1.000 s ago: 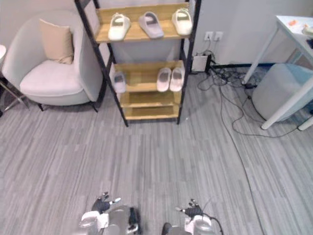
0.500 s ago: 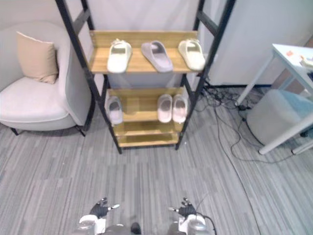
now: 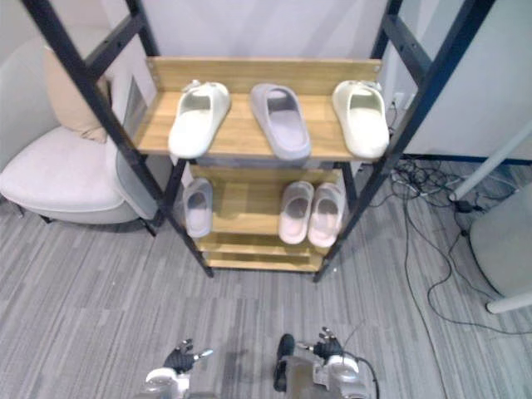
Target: Organize the slippers on the shoe rack
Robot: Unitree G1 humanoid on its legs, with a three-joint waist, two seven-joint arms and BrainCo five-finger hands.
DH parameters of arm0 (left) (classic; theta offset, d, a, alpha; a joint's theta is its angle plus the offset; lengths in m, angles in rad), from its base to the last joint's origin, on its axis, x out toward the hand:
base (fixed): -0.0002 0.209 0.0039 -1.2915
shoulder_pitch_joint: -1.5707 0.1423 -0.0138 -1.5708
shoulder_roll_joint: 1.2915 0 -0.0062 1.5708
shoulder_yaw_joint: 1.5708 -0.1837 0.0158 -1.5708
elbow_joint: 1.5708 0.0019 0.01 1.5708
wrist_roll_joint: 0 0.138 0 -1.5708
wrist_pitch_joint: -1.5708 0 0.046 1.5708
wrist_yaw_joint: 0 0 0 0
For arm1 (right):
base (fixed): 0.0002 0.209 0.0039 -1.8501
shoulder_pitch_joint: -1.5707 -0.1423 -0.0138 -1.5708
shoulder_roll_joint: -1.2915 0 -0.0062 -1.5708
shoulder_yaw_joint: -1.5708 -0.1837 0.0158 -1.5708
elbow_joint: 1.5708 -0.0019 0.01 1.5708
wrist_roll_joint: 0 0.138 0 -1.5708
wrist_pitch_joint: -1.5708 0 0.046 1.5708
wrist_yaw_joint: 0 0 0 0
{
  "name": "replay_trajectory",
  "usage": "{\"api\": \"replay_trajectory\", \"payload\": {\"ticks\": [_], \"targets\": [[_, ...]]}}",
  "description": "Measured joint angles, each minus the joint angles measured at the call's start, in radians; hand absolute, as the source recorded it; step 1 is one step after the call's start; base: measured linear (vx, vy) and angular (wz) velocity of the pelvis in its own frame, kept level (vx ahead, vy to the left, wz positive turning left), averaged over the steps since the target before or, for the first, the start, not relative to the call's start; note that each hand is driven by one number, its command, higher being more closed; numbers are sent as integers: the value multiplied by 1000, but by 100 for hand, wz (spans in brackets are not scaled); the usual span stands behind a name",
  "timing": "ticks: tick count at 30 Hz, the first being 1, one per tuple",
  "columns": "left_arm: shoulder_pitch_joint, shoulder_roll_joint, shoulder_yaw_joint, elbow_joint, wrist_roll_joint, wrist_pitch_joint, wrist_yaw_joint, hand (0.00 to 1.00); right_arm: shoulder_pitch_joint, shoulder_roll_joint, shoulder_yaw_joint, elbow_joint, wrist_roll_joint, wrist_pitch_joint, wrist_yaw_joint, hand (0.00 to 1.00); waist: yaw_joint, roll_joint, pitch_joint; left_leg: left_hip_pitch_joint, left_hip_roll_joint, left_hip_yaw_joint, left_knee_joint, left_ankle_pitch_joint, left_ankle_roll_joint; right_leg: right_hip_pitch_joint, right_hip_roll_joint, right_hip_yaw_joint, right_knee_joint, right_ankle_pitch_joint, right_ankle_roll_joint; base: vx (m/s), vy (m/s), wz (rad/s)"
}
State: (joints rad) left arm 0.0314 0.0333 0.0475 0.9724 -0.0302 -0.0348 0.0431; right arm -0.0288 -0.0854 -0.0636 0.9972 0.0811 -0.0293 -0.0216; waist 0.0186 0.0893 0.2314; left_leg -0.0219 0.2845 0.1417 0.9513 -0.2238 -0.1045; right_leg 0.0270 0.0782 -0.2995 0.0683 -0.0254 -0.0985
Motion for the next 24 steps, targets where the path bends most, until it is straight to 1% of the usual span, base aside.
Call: {"api": "replay_trajectory", "payload": {"ticks": [1,2,3,4,5,6,7,8,9,10,11,12,13,14,15,17,20,24], "targets": [[-2,3,2,-12,1,0,0,0,3,6,-2,0,1,0,0,0,3,-15,6,-51,0,49,-7,-34,18,37,-7,14,-22,-11,3,295,-94,-25],[-3,2,2,-22,1,0,1,0,3,6,-2,0,2,1,0,0,7,-16,7,-70,-8,76,-56,-55,23,57,-14,27,-26,-17,12,293,-66,-32],[-3,0,2,-29,1,-1,0,0,2,4,-3,0,4,1,0,0,13,-16,6,-83,-23,88,-131,-70,24,66,-24,32,-26,-15,12,335,7,-41],[-4,-2,2,-35,1,-1,1,0,4,3,-3,0,6,2,-1,0,21,-18,8,-87,-54,91,-273,-77,26,82,-41,49,-20,-20,18,348,76,-42],[-6,-2,1,-36,2,-1,1,0,6,3,-4,0,6,2,-1,0,22,-23,9,-81,-94,72,-426,-68,24,96,-61,61,-22,-27,29,286,75,-33],[-8,-3,0,-36,2,-1,1,0,7,2,-4,0,6,2,-2,0,22,-23,8,-80,-115,51,-500,-50,23,100,-68,67,-22,-31,37,258,144,-23],[-11,-7,-6,-36,1,-1,1,0,10,0,-5,0,6,2,-2,0,22,-18,6,-79,-145,8,-640,25,21,106,-78,76,-22,-42,55,187,133,-19],[-10,-11,-7,-34,1,-1,1,0,10,-2,-6,0,5,2,-2,0,22,-10,2,-75,-153,-13,-694,125,13,114,-75,87,-22,-51,69,293,214,-25],[-15,-7,-9,-27,1,-1,1,0,12,3,-6,1,6,4,-6,0,23,-23,0,-45,-166,-9,-706,164,29,135,-81,100,-22,-60,87,208,135,-17],[-14,0,-10,-27,1,-1,3,0,12,10,-4,-2,5,2,-7,0,22,-37,-5,-33,-176,-9,-722,163,30,139,-94,102,-20,-67,96,243,153,-9],[-16,19,-27,-25,1,0,2,0,24,26,-3,-1,5,2,-8,0,21,-68,-9,-2,-198,7,-757,160,36,152,-118,108,-19,-81,113,234,145,-7],[-14,29,-35,-24,2,0,1,0,32,37,-3,-1,4,2,-9,0,28,-87,-20,26,-217,17,-794,166,45,153,-137,113,-17,-89,126,179,127,-9],[-14,31,-36,-21,3,0,1,0,35,41,-3,-1,4,2,-9,0,28,-93,-24,41,-228,20,-808,169,49,157,-145,115,-17,-93,131,189,125,-12],[-13,32,-38,-15,7,1,1,0,39,43,-3,-1,3,1,-9,0,29,-95,-26,80,-246,30,-848,175,59,176,-160,118,-16,-100,142,127,90,-11],[-8,31,-42,-10,8,1,1,0,42,42,-3,-1,-1,1,-9,0,28,-91,-29,113,-264,37,-885,182,68,188,-174,122,-14,-109,151,141,105,-11],[-4,31,-48,5,9,2,1,0,44,36,-3,-1,-1,-1,-8,0,23,-77,-40,151,-285,39,-949,204,81,193,-188,124,-8,-117,162,60,72,-5],[3,31,-68,11,9,2,1,0,47,35,-3,0,-2,0,-7,0,20,-69,-53,187,-302,38,-1046,249,89,182,-196,125,-4,-125,168,25,37,2],[6,39,-68,18,9,2,1,0,48,38,-1,1,-3,0,-9,0,21,-85,-54,193,-304,39,-1055,253,89,182,-197,133,-4,-125,168,-1,5,-3]]}}
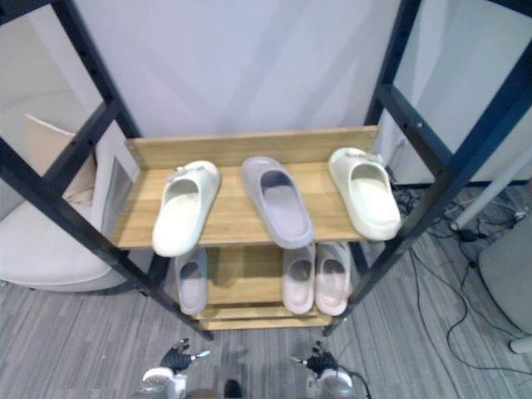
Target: Organize the slippers on the shoe rack
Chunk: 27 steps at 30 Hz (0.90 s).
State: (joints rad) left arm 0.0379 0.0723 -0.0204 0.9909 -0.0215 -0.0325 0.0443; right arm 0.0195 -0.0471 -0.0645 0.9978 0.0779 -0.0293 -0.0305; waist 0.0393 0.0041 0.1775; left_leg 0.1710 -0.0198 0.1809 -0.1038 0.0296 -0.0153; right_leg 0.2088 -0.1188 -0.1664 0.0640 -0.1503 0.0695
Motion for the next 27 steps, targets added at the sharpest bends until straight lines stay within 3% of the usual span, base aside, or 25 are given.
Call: {"api": "replay_trajectory", "payload": {"ticks": [6,15,27], "targets": [[6,15,1,-1,0,0,3,0,36,-6,43,-104,-35,3,-23,0,0,-12,-3,-4,-2,9,-6,-1,1,-15,-1,23,-2,0,1,-34,20,-8],[31,26,1,-29,1,0,22,0,220,-13,30,-724,-125,-11,-52,0,-16,-31,-20,-30,0,59,0,-7,8,-50,5,77,-34,35,2,21,23,-17],[49,28,-1,-38,22,-1,17,0,385,8,-4,-1182,-235,-45,-50,0,-42,-26,-27,-26,21,110,0,-13,-1,-78,25,137,-32,48,-7,-29,-13,-15]]}}
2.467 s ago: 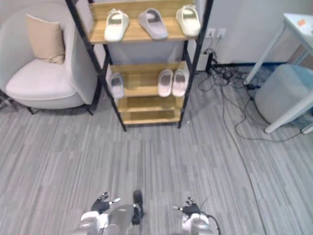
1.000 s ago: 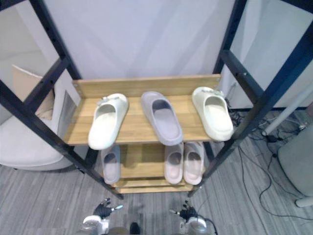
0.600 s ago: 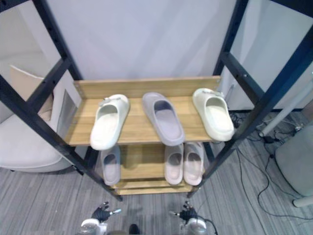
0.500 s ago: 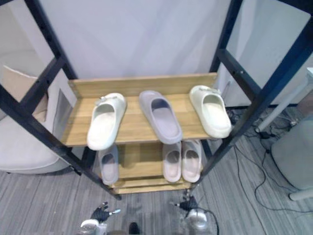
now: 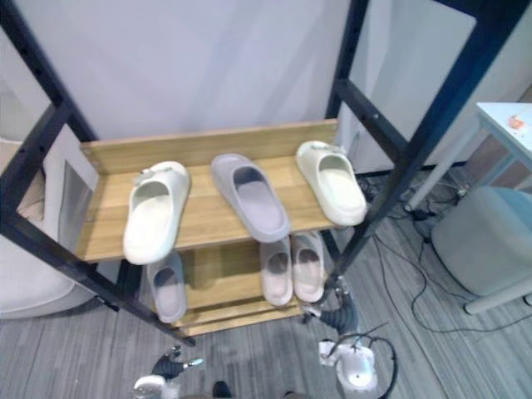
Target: Organize the slippers on the shoe rack
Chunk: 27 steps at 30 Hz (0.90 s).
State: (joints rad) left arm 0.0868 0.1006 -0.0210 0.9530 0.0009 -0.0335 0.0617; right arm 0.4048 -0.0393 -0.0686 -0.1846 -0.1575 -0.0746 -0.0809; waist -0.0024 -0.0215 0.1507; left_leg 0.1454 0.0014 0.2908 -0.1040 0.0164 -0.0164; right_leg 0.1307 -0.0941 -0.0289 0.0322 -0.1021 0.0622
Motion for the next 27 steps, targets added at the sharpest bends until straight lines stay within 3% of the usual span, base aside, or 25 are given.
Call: {"api": "replay_trajectory", "payload": {"ticks": [12,22,27], "targets": [[14,1,-38,-18,18,-3,-6,0,23,-2,-43,-270,-41,-53,-10,0,-14,3,-20,-7,2,4,0,-4,-4,-14,-1,4,15,0,1,4,-4,-2],[20,0,-37,-19,35,-8,-22,0,-117,-61,-56,-285,-36,-66,-18,0,-18,4,-31,-26,-6,-36,-1,5,8,-15,-10,-33,18,-1,2,-29,-10,11],[26,0,-36,-19,35,-10,-25,0,-220,-101,-60,-284,31,-78,-16,0,-15,1,-50,-38,-13,-55,-5,10,15,-18,-15,-52,18,0,4,-12,-4,12]]}}
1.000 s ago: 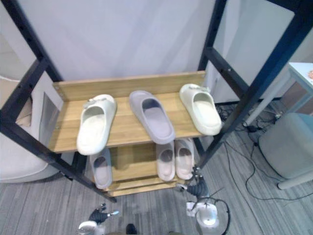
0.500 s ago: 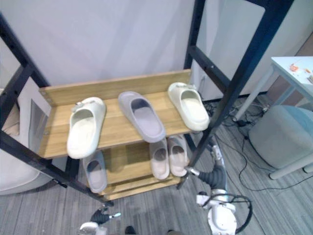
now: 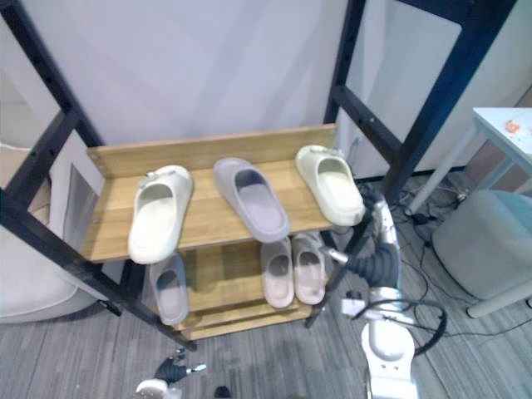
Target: Organize the slippers on the shoe rack
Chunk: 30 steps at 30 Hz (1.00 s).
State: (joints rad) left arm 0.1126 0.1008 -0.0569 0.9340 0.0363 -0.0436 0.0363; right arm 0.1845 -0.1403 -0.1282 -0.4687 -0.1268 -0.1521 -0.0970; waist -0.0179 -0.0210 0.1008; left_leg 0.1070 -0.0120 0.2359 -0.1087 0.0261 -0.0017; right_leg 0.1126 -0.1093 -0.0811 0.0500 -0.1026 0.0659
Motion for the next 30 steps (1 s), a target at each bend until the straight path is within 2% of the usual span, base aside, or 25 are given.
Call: {"api": "replay_trajectory", "payload": {"ticks": [6,17,30], "targets": [[0,1,0,0,0,-1,-2,0,-110,-58,-3,43,90,-6,8,0,1,-4,-2,-6,-3,-19,-1,6,4,4,-3,-19,0,0,0,-13,-5,9],[-1,3,1,2,-1,-11,-5,0,-330,-176,25,258,108,8,19,0,9,-9,-5,-22,-6,-55,-2,23,5,7,-1,-53,-5,1,0,-17,-14,10],[-8,7,1,-4,-39,-16,-3,0,-574,-216,142,485,87,62,23,0,37,-18,19,-39,-18,-62,-1,25,8,6,-9,-66,-29,9,6,10,6,2]]}}
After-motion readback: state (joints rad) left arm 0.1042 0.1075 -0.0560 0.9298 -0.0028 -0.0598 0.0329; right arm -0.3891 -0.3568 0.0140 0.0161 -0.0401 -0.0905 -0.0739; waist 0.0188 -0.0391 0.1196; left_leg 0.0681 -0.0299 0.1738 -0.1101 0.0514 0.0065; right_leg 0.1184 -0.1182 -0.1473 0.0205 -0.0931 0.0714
